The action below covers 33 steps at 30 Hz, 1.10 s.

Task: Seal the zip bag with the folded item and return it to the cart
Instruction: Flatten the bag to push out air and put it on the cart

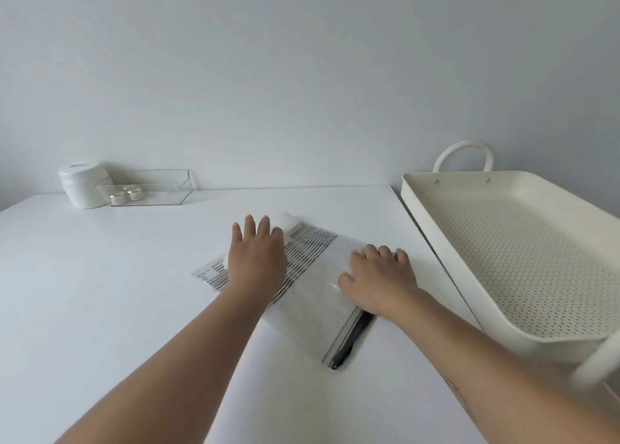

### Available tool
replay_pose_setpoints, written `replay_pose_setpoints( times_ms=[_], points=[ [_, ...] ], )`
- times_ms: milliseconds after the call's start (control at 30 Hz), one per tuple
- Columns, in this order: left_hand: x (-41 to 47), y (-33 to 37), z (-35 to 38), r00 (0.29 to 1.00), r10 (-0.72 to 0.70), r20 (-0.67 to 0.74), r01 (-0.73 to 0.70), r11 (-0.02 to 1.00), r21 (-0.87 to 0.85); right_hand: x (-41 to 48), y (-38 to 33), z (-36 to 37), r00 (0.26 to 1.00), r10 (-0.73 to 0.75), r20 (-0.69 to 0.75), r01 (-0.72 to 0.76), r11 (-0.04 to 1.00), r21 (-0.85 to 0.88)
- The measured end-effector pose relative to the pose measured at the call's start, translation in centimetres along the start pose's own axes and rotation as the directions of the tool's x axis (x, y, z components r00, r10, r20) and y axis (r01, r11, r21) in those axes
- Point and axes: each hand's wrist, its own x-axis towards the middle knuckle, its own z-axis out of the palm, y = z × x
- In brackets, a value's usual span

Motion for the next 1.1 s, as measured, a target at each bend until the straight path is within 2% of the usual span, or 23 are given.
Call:
replay_pose_setpoints(
  times_ms=[67, 133, 167, 200, 267, 367, 533, 667, 733, 800, 833, 900, 1000, 1100],
  points=[
    [-1.6, 2.6, -0.2, 1.000, -0.030, -0.001, 0.030, 0.984, -0.176, 0.0, -0.5, -1.3, 0.995, -0.005, -0.100, 0.005, 1.000, -0.001],
    [-3.5, 4.9, 0.0, 0.990, -0.083, 0.110, 0.116, 0.934, -0.337, 0.3, -0.6, -1.4, 0.983, -0.096, -0.156, 0.113, 0.989, 0.099],
    [-4.3, 5.6, 0.3, 0.977, -0.104, 0.189, 0.169, 0.913, -0.371, 0.4, -0.5, -1.1, 0.978, -0.154, -0.137, 0.175, 0.972, 0.155],
    [-4.9, 6.1, 0.7, 0.961, -0.117, 0.252, 0.207, 0.907, -0.366, 0.3, -0.3, -0.6, 0.973, -0.212, -0.090, 0.226, 0.955, 0.194],
    [-5.5, 6.1, 1.4, 0.950, -0.119, 0.288, 0.213, 0.923, -0.320, 0.1, 0.1, 0.5, 0.964, -0.267, 0.002, 0.260, 0.940, 0.220],
    [-5.1, 5.1, 1.9, 0.966, -0.049, 0.254, 0.125, 0.949, -0.290, -0.1, 0.9, 1.3, 0.973, -0.224, 0.056, 0.210, 0.958, 0.195],
    [-3.3, 3.4, 2.2, 0.952, 0.079, 0.297, -0.002, 0.968, -0.253, -2.5, 2.1, 2.0, 0.987, -0.157, 0.042, 0.148, 0.975, 0.168],
    [-1.8, 2.3, 1.9, 0.932, 0.032, 0.360, 0.031, 0.985, -0.167, -5.2, 3.5, 2.1, 0.976, -0.214, 0.029, 0.203, 0.956, 0.213],
    [-1.6, 2.0, 1.2, 0.942, -0.015, 0.337, 0.047, 0.995, -0.087, -6.1, 3.9, 2.0, 0.972, -0.234, 0.007, 0.224, 0.939, 0.261],
    [-2.0, 2.6, 0.5, 0.971, 0.022, 0.239, -0.010, 0.999, -0.053, -6.5, 3.8, 1.9, 0.974, -0.219, -0.053, 0.225, 0.920, 0.321],
    [-2.5, 3.0, 0.2, 0.981, 0.061, 0.186, -0.046, 0.995, -0.083, -6.6, 3.7, 1.8, 0.975, -0.207, -0.084, 0.223, 0.915, 0.337],
    [-3.7, 3.6, -0.5, 0.983, 0.110, 0.147, -0.070, 0.965, -0.253, -6.7, 3.4, 1.7, 0.973, -0.187, -0.138, 0.224, 0.914, 0.339],
    [-6.0, 3.4, -1.0, 0.968, 0.216, 0.125, -0.127, 0.858, -0.498, -7.2, 3.0, 1.6, 0.960, -0.177, -0.217, 0.244, 0.910, 0.335],
    [-7.7, 2.7, -1.3, 0.956, 0.295, -0.003, -0.271, 0.875, -0.401, -7.8, 2.3, 1.1, 0.941, -0.165, -0.297, 0.261, 0.912, 0.318]
  ],
)
